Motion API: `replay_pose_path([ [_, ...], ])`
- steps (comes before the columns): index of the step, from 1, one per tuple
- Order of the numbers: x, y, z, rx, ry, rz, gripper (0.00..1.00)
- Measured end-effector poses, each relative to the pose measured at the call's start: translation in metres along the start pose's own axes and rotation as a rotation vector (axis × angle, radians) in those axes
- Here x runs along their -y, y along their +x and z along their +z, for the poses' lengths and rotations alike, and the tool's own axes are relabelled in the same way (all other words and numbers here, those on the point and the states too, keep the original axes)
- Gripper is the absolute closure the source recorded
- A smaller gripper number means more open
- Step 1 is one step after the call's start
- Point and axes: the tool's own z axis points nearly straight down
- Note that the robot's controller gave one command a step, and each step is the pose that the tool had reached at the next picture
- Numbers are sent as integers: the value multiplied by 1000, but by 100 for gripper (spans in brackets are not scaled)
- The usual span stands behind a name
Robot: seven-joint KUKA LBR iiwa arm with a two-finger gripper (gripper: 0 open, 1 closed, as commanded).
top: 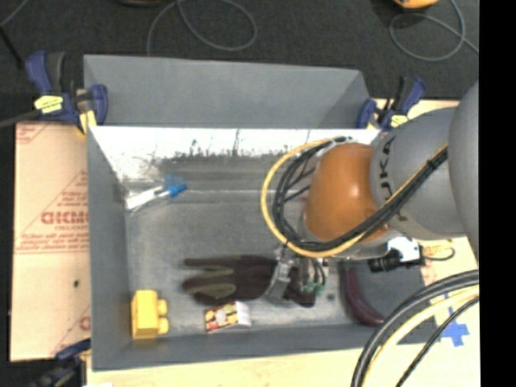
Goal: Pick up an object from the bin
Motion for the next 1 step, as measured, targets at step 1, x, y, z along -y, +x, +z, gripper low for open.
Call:
replay_pose_path([
  [1,0,-1,-17,4,-1,0,100],
])
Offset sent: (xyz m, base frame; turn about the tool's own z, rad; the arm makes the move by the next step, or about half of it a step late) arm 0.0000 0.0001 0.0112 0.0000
